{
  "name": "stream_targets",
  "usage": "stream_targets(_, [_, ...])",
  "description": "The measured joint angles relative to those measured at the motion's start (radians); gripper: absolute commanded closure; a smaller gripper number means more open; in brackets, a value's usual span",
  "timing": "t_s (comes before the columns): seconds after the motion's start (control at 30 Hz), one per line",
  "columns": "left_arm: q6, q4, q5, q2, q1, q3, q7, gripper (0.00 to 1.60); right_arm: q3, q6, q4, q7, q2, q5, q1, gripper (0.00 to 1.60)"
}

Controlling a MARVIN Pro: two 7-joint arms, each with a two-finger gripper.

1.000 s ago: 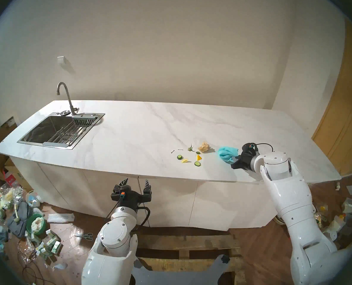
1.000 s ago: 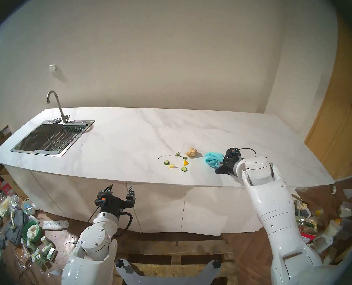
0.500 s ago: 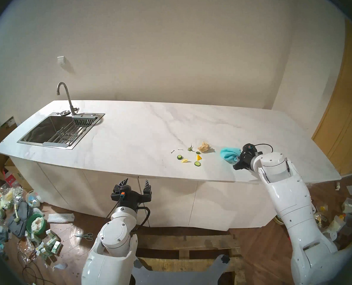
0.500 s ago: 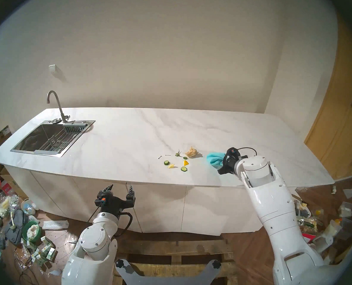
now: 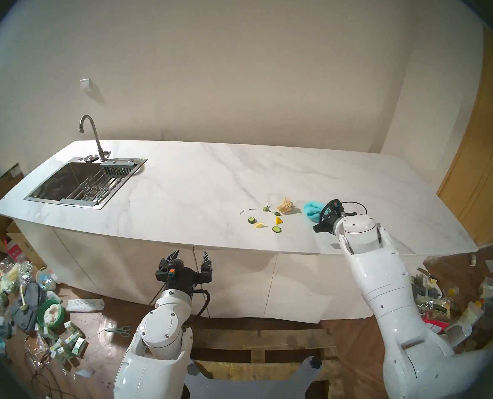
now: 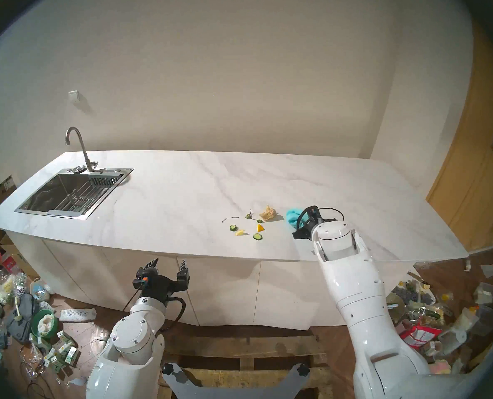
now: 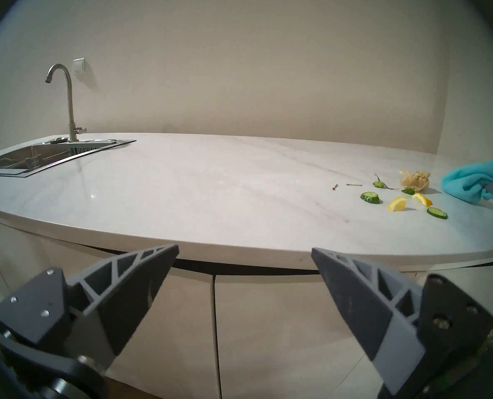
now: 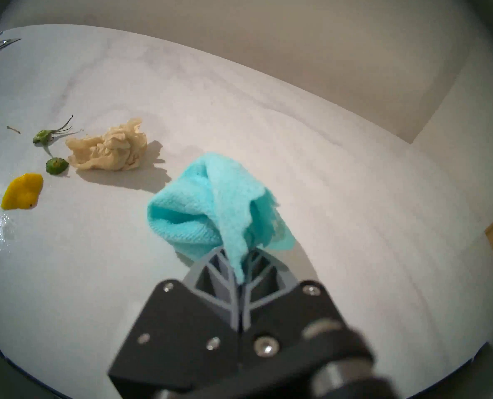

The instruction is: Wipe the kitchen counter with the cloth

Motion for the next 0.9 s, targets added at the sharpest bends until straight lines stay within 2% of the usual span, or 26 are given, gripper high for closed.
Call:
stream_targets(0.37, [0.0, 0.0, 0.0, 0.0, 0.0, 0.0, 0.0, 0.0, -0.05, -0.031, 0.189, -0.068, -0.064, -0.027, 0.108, 1.6])
stream_targets(0.5, [0.0, 0.0, 0.0, 0.0, 0.0, 0.0, 0.0, 0.0, -0.077, -0.04, 0.223, -0.067, -0.079, -0.032, 0.138, 1.6])
stream_targets(0.73, [0.0, 0.0, 0.0, 0.0, 0.0, 0.0, 0.0, 0.0, -0.12, -0.044, 0.231, -0.042, -0.098, -0.037, 0.154, 1.6])
stream_targets(0.9, [0.0, 0.0, 0.0, 0.0, 0.0, 0.0, 0.0, 0.0, -0.16, -0.025, 0.196, -0.01, -0.107, -0.041, 0.146, 1.6])
